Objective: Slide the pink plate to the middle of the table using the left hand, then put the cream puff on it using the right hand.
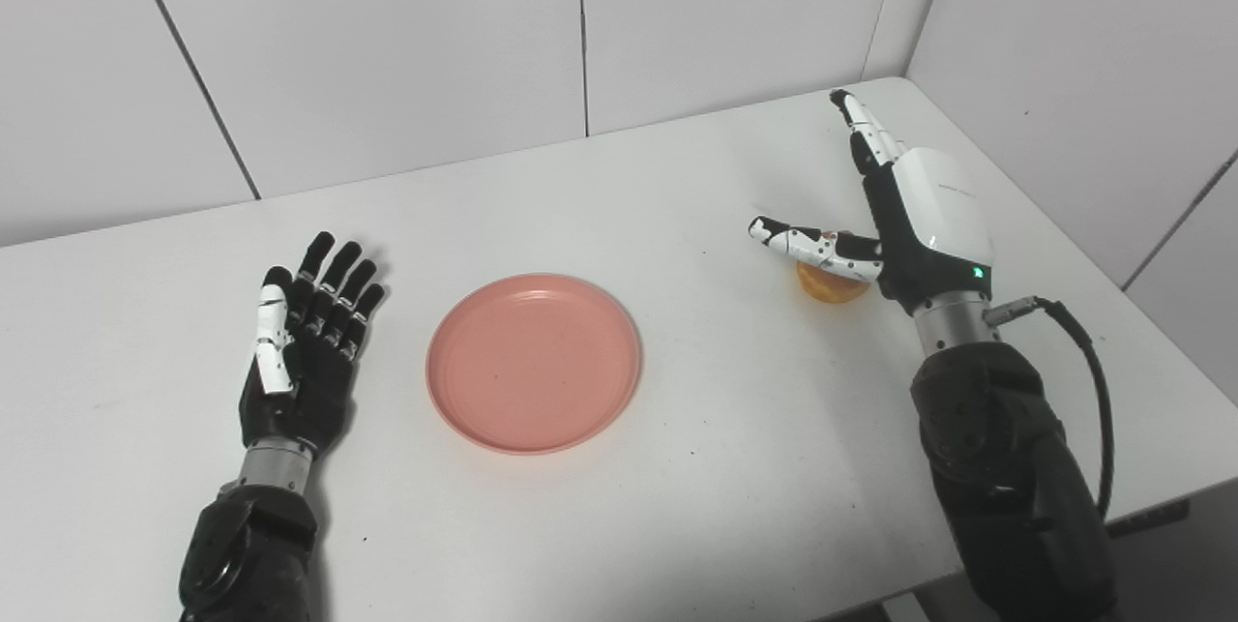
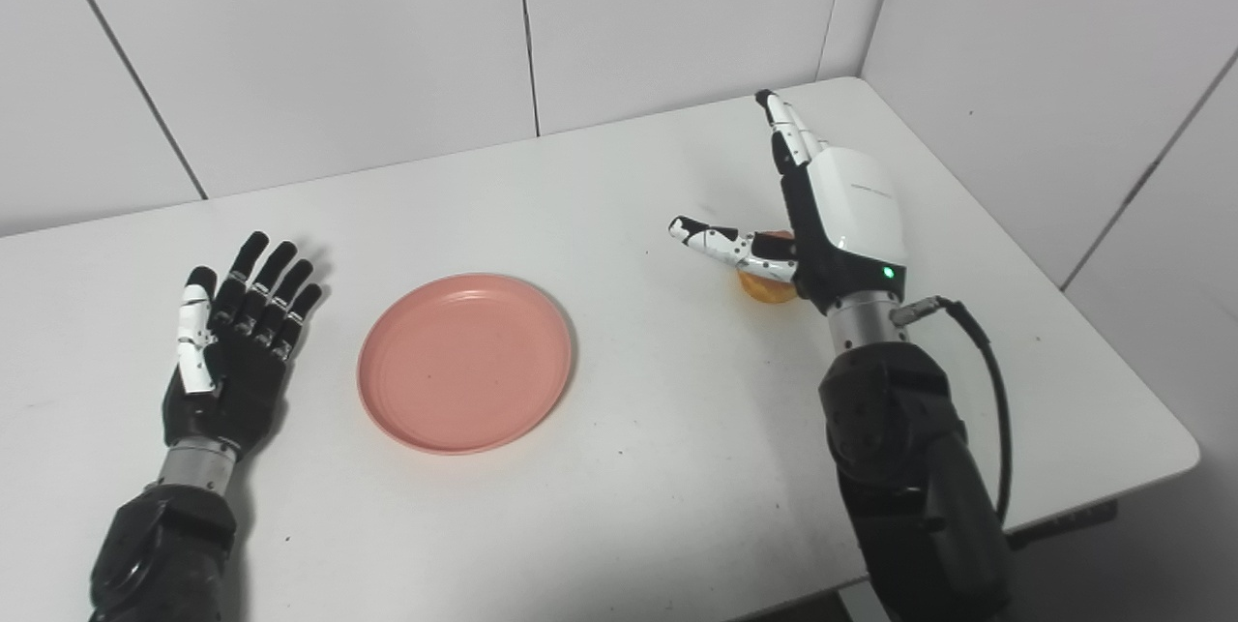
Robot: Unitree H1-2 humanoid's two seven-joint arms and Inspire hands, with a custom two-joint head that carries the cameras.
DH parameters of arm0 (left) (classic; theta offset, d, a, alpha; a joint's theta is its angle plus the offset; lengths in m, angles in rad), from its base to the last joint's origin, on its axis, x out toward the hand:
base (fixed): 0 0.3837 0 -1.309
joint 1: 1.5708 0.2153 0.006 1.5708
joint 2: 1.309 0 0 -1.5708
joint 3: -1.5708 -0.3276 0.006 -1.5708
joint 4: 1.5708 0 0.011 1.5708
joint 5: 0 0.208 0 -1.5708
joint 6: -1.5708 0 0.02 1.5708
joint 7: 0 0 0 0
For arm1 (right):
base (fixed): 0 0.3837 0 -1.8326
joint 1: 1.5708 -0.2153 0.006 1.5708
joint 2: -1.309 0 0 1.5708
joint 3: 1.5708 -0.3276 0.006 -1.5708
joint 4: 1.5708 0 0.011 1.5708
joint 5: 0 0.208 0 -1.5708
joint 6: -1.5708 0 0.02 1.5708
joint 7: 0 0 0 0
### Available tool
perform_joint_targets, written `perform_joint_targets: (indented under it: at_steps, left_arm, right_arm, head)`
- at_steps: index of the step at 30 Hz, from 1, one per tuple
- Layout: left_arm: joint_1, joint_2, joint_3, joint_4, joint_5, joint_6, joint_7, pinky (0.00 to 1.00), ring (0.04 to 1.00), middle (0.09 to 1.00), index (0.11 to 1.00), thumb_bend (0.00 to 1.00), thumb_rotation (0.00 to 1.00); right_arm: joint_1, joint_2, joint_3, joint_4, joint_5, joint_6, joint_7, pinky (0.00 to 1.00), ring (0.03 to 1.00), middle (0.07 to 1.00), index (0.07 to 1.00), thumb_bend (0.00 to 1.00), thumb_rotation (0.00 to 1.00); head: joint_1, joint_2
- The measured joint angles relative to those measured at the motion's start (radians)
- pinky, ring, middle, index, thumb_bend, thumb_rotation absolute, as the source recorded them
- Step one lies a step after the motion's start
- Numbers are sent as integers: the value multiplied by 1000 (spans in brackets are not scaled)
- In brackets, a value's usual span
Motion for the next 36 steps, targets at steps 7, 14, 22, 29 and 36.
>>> perform_joint_targets:
  at_steps: [7, 14, 22, 29, 36]
  left_arm:
    - [4, 1, -4, -10, 2, 1, 0, 948, 925, 910, 905, 398, 1000]
    - [9, 2, -5, -20, 2, 9, 2, 946, 925, 915, 910, 402, 1000]
    - [15, 4, -7, -31, 2, 15, 2, 945, 926, 918, 912, 411, 1000]
    - [16, 6, -7, -33, 2, 18, 1, 943, 927, 920, 913, 416, 1000]
    - [18, 7, -7, -37, 0, 31, -8, 944, 930, 928, 919, 418, 1000]
  right_arm:
    - [-2, -48, -3, 46, -32, 5, 3, 716, 837, 871, 905, 858, 631]
    - [-2, -64, -12, 73, -40, 26, 5, 729, 849, 883, 907, 872, 595]
    - [0, -82, -14, 92, -37, 45, 5, 723, 840, 888, 915, 866, 569]
    - [4, -82, -15, 140, -9, 48, 3, 740, 851, 903, 925, 879, 590]
    - [4, -81, -9, 172, 8, 65, 4, 725, 843, 892, 917, 888, 587]
  head:
    - [-5, 6]
    - [-9, 17]
    - [-12, 28]
    - [-15, 35]
    - [-12, 43]
